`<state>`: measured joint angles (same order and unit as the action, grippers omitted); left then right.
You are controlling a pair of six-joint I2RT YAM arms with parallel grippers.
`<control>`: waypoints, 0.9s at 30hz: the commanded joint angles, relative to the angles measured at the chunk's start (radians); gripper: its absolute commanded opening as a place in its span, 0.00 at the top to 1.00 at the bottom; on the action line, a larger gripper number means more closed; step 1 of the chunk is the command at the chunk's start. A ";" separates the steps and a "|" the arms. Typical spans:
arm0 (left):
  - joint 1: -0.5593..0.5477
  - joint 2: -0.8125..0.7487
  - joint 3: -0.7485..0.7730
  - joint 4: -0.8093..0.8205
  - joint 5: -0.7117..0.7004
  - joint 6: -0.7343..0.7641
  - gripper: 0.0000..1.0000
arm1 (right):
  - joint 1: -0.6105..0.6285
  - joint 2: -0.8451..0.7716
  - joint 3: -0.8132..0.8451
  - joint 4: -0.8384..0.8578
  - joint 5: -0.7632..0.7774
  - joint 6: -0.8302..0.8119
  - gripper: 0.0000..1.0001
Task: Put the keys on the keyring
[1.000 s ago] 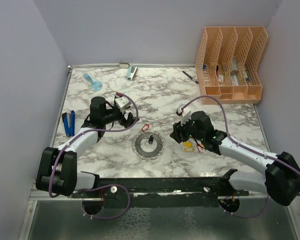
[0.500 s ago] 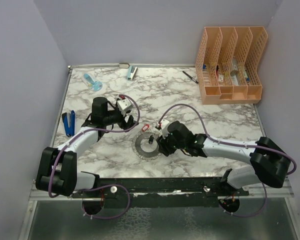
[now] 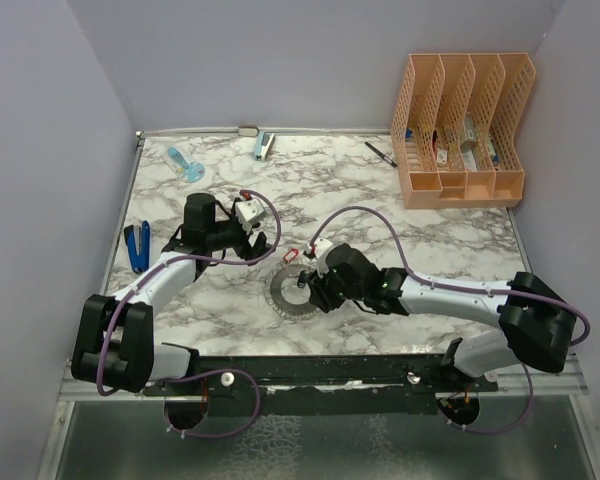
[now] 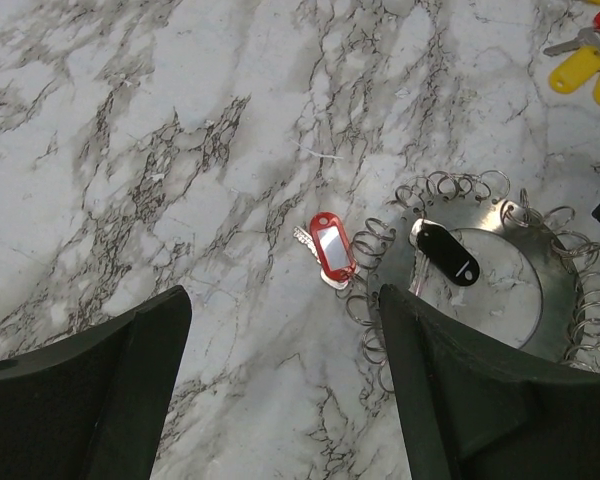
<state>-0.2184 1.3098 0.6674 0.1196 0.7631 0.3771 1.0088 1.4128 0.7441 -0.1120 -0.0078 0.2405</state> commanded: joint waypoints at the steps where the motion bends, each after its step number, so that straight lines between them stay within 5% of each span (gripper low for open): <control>1: -0.006 -0.016 0.015 -0.021 0.039 0.023 0.21 | 0.006 -0.001 -0.026 0.019 0.054 0.061 0.63; 27: -0.005 0.007 0.016 -0.036 0.084 0.039 0.21 | 0.007 0.076 -0.042 0.027 0.069 0.114 0.75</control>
<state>-0.2184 1.3102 0.6674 0.0872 0.8043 0.4026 1.0088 1.4639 0.6907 -0.1043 0.0364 0.3408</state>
